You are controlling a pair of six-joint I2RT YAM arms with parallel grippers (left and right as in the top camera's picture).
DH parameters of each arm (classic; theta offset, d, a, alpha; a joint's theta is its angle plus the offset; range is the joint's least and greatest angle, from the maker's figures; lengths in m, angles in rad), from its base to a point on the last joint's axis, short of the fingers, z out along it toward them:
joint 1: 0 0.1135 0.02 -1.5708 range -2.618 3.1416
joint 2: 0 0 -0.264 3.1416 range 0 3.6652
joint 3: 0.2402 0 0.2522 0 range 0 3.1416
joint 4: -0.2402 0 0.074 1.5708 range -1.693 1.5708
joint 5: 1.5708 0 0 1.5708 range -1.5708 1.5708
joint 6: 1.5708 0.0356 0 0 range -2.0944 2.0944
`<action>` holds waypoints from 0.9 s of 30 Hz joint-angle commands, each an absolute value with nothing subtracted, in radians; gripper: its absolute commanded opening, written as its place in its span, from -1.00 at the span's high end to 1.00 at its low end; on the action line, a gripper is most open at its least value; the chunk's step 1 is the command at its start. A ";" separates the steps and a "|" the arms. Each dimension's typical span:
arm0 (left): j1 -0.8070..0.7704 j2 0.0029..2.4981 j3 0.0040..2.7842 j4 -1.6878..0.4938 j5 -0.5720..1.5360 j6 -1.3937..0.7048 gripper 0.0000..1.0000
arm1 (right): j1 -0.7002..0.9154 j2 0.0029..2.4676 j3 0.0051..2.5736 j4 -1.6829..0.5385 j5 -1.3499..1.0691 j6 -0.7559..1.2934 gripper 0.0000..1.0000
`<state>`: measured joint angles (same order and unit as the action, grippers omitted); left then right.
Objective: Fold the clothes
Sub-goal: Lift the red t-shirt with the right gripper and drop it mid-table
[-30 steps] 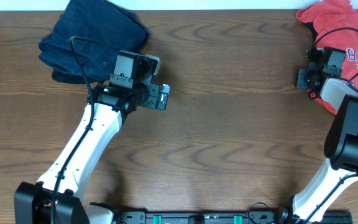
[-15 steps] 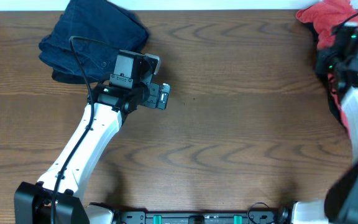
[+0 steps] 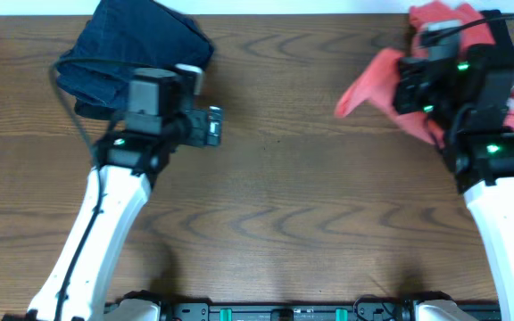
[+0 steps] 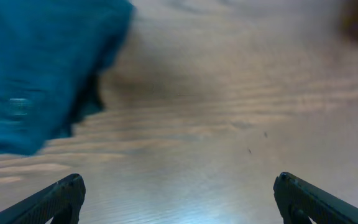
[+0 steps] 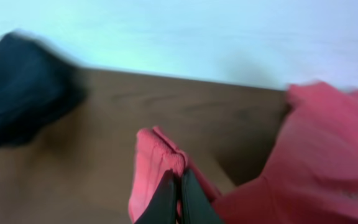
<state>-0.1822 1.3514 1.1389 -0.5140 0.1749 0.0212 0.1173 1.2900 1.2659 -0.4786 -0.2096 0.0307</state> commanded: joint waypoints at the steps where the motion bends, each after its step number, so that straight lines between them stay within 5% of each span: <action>1: -0.119 1.305 1.153 -0.531 0.163 -0.006 -0.96 | 0.251 1.264 1.365 -0.538 -0.247 0.067 0.98; 17: -0.016 1.218 1.153 -0.612 0.163 -0.006 -0.96 | 0.713 1.264 2.049 -1.251 -0.237 -0.045 0.98; 27: -0.016 1.204 1.153 -0.617 0.163 -0.006 -0.96 | 0.692 1.277 2.232 -1.391 0.099 -0.072 0.98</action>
<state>-0.0204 1.2209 1.1397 -0.6109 0.1722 -0.0006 0.7212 1.2499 2.2303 -1.3907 -0.0486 -0.0521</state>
